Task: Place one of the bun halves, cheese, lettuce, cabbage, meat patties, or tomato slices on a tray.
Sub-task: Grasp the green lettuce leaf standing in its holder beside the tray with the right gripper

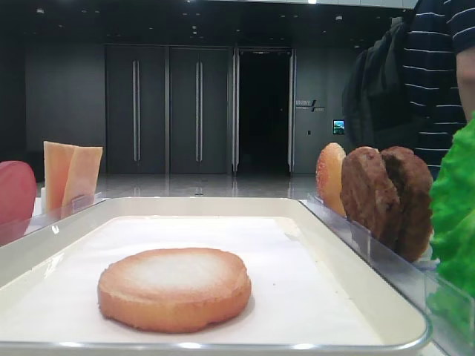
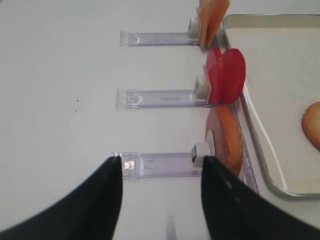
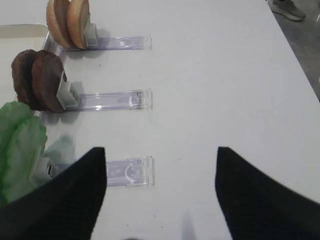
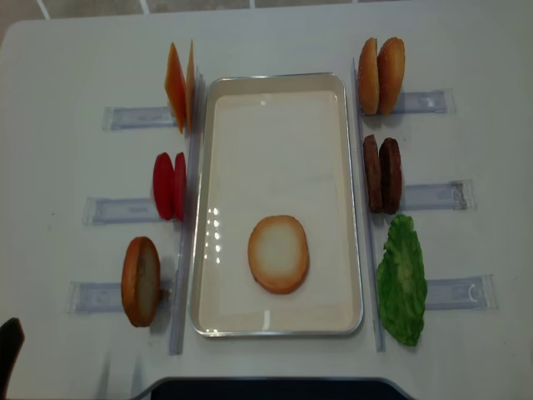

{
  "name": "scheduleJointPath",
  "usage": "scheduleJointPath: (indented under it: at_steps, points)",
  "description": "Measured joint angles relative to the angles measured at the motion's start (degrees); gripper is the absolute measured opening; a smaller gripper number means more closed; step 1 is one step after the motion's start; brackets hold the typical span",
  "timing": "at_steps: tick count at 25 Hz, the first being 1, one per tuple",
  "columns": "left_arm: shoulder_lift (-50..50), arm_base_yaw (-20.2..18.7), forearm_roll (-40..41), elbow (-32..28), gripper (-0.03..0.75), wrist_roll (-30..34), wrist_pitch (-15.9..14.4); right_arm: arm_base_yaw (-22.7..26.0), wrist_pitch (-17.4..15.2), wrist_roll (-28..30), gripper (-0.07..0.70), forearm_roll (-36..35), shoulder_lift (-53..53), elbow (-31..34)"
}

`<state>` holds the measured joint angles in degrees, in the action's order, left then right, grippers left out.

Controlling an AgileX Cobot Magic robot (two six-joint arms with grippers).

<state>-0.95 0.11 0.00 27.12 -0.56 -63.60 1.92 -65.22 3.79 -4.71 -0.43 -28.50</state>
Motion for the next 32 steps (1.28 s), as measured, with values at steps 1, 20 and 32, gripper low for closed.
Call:
scheduleJointPath:
  at_steps: [1, 20, 32]
  points:
    - [0.0, 0.0, 0.0, 0.0, 0.391, 0.0, 0.0, 0.0, 0.0, 0.0, 0.475, 0.0, 0.0, 0.0]
    - [0.0, 0.0, 0.0, 0.0, 0.391, 0.0, 0.0, 0.0, 0.0, 0.0, 0.475, -1.33, 3.62, 0.0]
    - [0.0, 0.0, 0.0, 0.0, 0.391, 0.0, 0.0, 0.0, -4.41, 0.1, 0.475, -4.82, 28.95, -4.6]
